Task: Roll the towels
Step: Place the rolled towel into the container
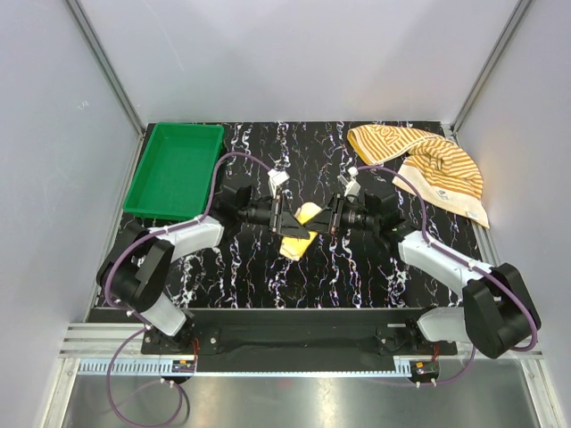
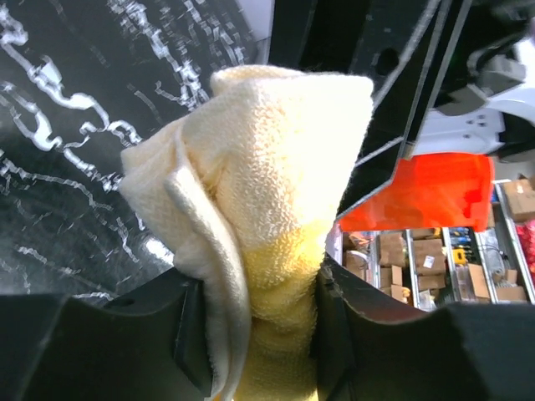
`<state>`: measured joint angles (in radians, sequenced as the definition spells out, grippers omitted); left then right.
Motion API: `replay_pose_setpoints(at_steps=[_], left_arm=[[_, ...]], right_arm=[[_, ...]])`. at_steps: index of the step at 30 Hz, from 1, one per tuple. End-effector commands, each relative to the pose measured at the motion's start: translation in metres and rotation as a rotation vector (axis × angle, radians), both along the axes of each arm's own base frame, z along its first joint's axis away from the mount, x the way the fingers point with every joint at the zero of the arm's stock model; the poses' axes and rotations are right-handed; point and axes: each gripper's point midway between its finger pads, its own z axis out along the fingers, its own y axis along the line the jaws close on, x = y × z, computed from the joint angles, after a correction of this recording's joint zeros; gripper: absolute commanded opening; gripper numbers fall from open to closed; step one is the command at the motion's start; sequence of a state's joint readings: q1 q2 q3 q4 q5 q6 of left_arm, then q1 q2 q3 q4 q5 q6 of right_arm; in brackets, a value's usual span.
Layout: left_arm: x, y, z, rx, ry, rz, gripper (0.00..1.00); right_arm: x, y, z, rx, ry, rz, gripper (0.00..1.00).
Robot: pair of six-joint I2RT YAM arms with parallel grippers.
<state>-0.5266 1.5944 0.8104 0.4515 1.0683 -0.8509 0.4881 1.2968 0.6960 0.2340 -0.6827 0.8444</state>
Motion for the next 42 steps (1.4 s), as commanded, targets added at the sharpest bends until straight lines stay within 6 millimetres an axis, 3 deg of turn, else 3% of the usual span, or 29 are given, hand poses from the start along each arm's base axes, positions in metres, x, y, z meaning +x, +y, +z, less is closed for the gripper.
replay_pose_setpoints(at_steps=[1,6,9,10,11,13,14,18,24,28,29,30,32,33,35,40,41,42], left_arm=[[0.017,0.004,-0.006,0.113,-0.094,0.088,0.38],[0.020,0.015,-0.026,0.244,-0.098,0.122,0.36],[0.025,0.018,-0.034,0.295,-0.085,0.151,0.19],[0.027,0.020,-0.037,0.308,-0.082,0.166,0.09],[0.027,0.020,-0.037,0.317,-0.073,0.171,0.07],[0.034,0.022,-0.035,0.334,-0.085,0.205,0.00],[0.037,0.024,-0.034,0.341,-0.088,0.224,0.00],[0.054,0.033,-0.017,0.337,-0.107,0.304,0.00],[0.089,0.056,0.009,0.290,-0.107,0.425,0.00],[0.136,0.095,0.047,0.168,-0.110,0.597,0.00],[0.149,0.103,0.065,0.105,-0.118,0.647,0.00],[0.166,0.126,0.073,0.076,-0.118,0.724,0.00],[0.190,0.147,0.099,-0.020,-0.181,0.806,0.00],[0.204,0.166,0.105,-0.035,-0.199,0.865,0.00],[0.230,0.185,0.121,-0.093,-0.244,0.935,0.00],[0.293,0.247,0.129,-0.213,-0.253,1.124,0.00],[0.310,0.255,0.115,-0.237,-0.218,1.154,0.00],[0.322,0.266,0.120,-0.260,-0.229,1.188,0.00]], right_arm=[[-0.009,0.001,0.029,-0.012,-0.110,0.048,0.00],[-0.009,-0.009,0.028,-0.109,-0.110,0.022,0.00],[-0.009,-0.014,0.028,-0.152,-0.120,0.022,0.03],[-0.009,-0.015,0.029,-0.163,-0.118,0.017,0.08],[-0.007,-0.020,0.029,-0.195,-0.111,-0.011,0.23],[0.003,-0.033,0.023,-0.269,-0.110,-0.100,0.32],[0.001,-0.040,0.023,-0.299,-0.093,-0.131,0.43],[0.005,-0.058,0.021,-0.359,-0.073,-0.235,0.56],[0.002,-0.068,0.024,-0.367,-0.072,-0.288,0.58],[0.000,-0.068,0.018,-0.376,-0.057,-0.282,0.58],[0.000,-0.068,0.016,-0.381,-0.048,-0.280,0.58],[-0.001,-0.068,0.014,-0.385,-0.041,-0.277,0.57],[-0.002,-0.067,0.010,-0.384,-0.031,-0.269,0.57],[-0.002,-0.067,0.009,-0.384,-0.027,-0.270,0.57],[-0.002,-0.066,0.006,-0.382,-0.025,-0.265,0.57],[0.000,-0.066,-0.006,-0.414,-0.006,-0.252,0.57],[0.001,-0.066,-0.008,-0.422,-0.004,-0.251,0.57],[0.002,-0.065,-0.011,-0.427,-0.003,-0.246,0.57]])
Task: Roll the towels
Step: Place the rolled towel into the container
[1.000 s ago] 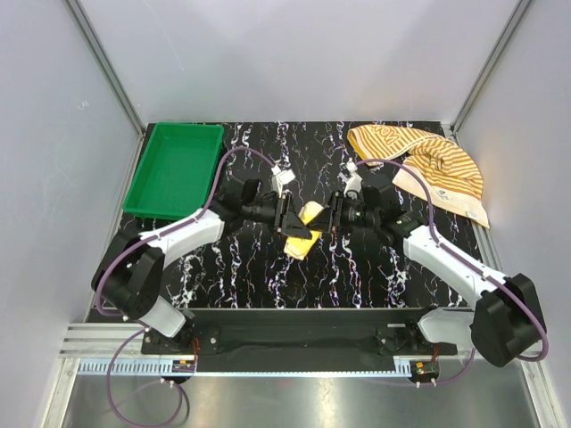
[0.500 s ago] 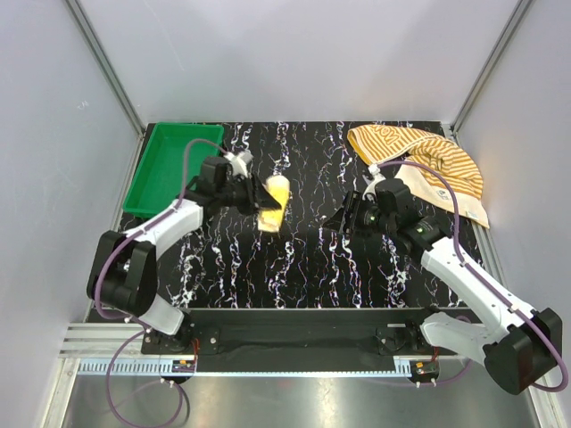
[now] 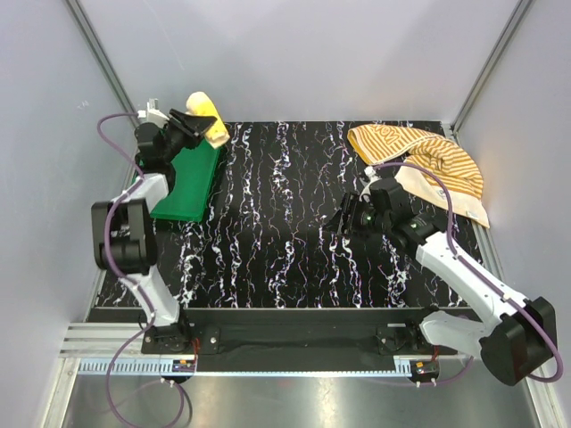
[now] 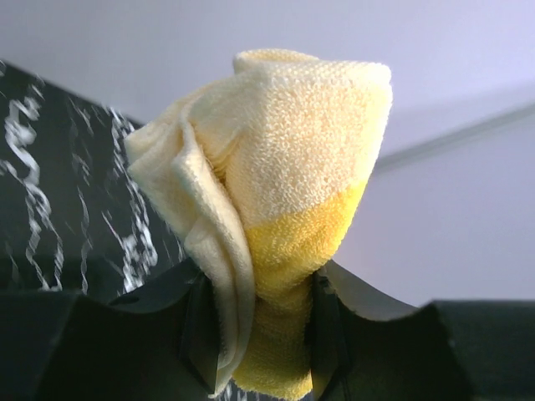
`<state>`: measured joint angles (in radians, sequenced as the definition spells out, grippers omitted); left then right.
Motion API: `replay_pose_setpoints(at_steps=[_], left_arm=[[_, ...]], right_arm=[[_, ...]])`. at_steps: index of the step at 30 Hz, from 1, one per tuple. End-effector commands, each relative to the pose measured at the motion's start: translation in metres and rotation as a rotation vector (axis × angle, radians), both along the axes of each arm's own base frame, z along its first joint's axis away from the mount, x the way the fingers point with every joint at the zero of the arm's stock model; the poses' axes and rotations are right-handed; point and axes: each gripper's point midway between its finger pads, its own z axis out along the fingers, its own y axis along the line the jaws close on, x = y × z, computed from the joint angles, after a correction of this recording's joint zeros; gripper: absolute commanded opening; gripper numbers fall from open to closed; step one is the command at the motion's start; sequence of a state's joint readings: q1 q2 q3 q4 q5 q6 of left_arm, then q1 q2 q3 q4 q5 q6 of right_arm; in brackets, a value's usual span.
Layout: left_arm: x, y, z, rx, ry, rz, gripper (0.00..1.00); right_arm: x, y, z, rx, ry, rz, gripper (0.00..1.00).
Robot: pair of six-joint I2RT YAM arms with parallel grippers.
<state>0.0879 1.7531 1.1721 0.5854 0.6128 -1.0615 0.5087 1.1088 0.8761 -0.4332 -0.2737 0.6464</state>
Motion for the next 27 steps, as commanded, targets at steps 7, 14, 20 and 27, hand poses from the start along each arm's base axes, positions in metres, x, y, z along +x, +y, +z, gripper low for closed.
replay_pose_setpoints(at_steps=[7,14,20,27], left_arm=[[0.096,0.085,-0.023,-0.186,-0.103,0.395,0.00],[0.125,0.120,-0.082,-0.144,-0.005,0.576,0.00],[0.129,0.140,-0.113,-0.168,0.064,0.691,0.00],[0.143,0.143,-0.136,-0.254,0.121,0.728,0.00]], right_arm=[[0.016,0.006,-0.027,-0.063,0.033,0.025,0.56],[0.026,0.012,-0.043,-0.091,0.058,0.058,0.54],[0.032,0.018,-0.053,-0.100,0.077,0.077,0.54],[0.037,0.020,-0.059,-0.120,0.094,0.091,0.52]])
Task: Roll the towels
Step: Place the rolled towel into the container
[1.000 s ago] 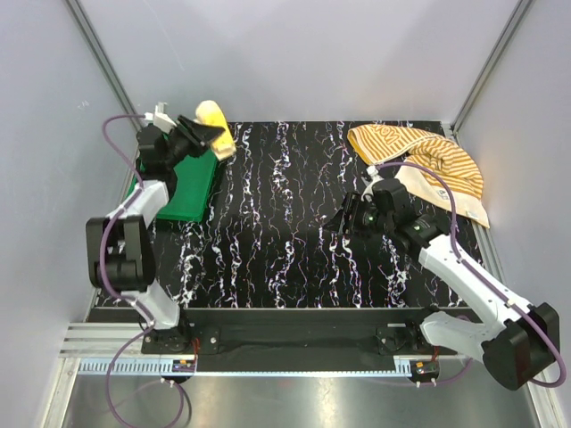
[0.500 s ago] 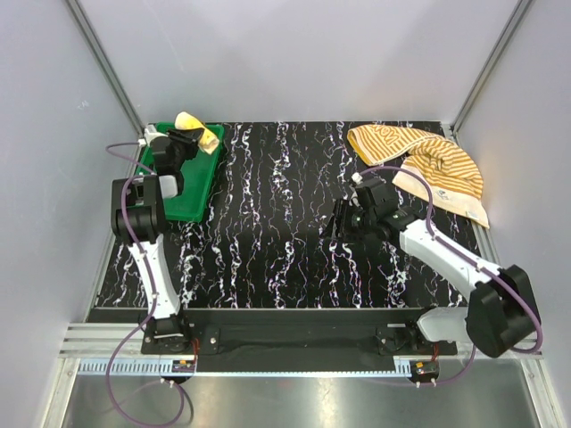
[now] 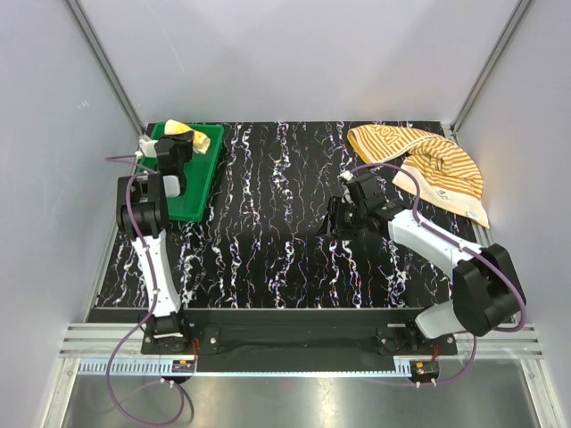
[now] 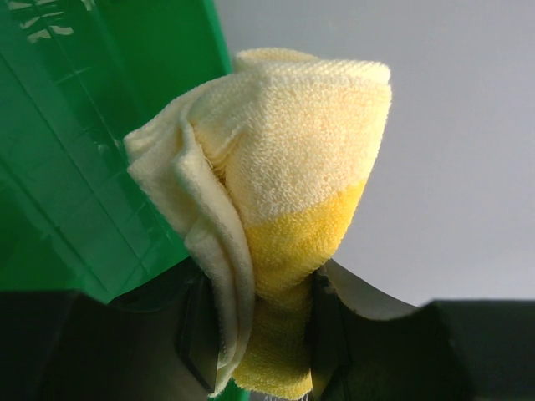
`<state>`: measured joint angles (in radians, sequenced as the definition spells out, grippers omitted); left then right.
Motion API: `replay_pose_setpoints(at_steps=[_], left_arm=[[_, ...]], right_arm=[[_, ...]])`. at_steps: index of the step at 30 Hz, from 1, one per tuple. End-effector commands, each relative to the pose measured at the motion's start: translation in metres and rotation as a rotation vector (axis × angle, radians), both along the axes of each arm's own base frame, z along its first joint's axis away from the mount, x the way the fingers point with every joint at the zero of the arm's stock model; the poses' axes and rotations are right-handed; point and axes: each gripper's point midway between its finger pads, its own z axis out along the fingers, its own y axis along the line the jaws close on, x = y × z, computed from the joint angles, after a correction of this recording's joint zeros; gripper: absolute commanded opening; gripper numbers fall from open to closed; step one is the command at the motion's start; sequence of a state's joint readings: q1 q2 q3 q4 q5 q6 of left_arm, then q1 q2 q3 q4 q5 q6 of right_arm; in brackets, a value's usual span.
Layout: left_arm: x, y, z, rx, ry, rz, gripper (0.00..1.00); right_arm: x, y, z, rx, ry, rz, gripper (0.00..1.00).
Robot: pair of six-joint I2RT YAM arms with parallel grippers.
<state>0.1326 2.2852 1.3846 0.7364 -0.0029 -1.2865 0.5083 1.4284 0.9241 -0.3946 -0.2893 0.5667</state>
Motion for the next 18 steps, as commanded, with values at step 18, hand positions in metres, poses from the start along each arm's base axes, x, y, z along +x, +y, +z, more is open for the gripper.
replay_pose_setpoints(at_steps=[18], left_arm=[[0.077,-0.003,-0.023,-0.118,-0.094,0.018,0.28]], right_arm=[[0.023,0.007,-0.003,-0.007,-0.029,0.040,0.50]])
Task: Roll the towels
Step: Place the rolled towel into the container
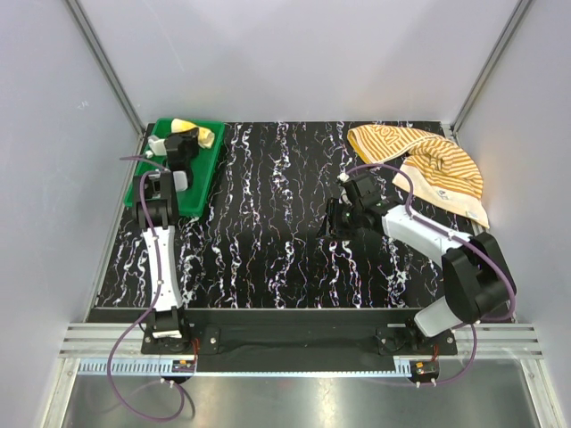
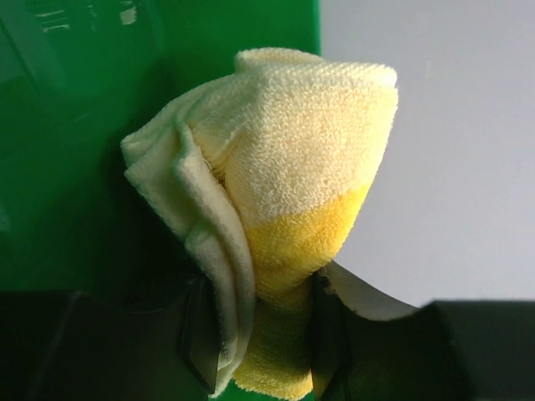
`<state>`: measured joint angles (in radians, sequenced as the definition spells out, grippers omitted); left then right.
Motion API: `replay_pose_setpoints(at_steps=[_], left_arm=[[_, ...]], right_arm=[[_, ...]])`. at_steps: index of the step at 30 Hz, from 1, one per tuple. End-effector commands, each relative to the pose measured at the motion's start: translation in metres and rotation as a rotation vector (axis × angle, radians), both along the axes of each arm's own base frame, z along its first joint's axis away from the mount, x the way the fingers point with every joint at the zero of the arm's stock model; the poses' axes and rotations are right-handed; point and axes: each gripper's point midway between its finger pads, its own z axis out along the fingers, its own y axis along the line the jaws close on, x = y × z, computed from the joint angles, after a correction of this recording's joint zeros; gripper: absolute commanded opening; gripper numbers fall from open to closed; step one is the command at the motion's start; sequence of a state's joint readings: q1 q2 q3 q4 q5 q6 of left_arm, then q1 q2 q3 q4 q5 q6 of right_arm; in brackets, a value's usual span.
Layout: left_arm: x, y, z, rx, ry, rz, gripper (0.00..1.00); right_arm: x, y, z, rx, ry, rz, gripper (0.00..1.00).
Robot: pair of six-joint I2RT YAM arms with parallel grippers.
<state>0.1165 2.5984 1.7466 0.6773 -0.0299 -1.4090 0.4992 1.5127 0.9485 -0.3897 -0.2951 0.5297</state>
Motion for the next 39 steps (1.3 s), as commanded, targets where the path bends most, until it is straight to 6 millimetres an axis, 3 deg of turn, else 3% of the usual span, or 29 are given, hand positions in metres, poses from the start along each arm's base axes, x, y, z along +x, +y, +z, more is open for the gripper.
replay_pose_setpoints(at_steps=[1,2,4,7,9,12,18,29,35,39], left_arm=[[0.016,-0.005,0.014,-0.024,-0.065,-0.018,0.41],[0.018,-0.006,0.013,-0.035,-0.063,-0.022,0.52],[0.015,-0.007,0.005,-0.048,-0.042,-0.022,0.60],[0.005,-0.008,0.001,-0.058,-0.004,-0.020,0.80],[-0.001,-0.009,-0.001,-0.068,0.029,-0.036,0.99],[-0.015,-0.010,-0.014,-0.101,0.145,-0.043,0.99],[-0.045,-0.003,-0.018,-0.069,0.361,-0.045,0.99],[-0.061,-0.005,-0.029,-0.089,0.534,-0.192,0.99],[-0.073,0.000,-0.013,-0.040,0.525,-0.221,0.99],[-0.079,0.007,0.010,-0.003,0.495,-0.220,0.99]], right_arm=[[0.017,0.008,0.016,0.030,-0.059,0.019,0.49],[0.017,0.007,0.015,0.030,-0.056,0.018,0.50],[0.017,0.008,0.015,0.031,-0.056,0.019,0.49],[0.017,0.008,0.016,0.034,-0.056,0.017,0.49],[0.016,0.008,0.019,0.040,-0.055,0.018,0.49],[0.015,0.008,0.021,0.046,-0.056,0.016,0.49],[0.011,0.009,0.032,0.067,-0.061,0.015,0.49],[0.003,0.005,0.034,0.063,-0.056,0.024,0.49],[0.002,0.007,0.033,0.071,-0.050,0.033,0.49],[0.004,0.006,0.033,0.061,-0.058,0.031,0.49]])
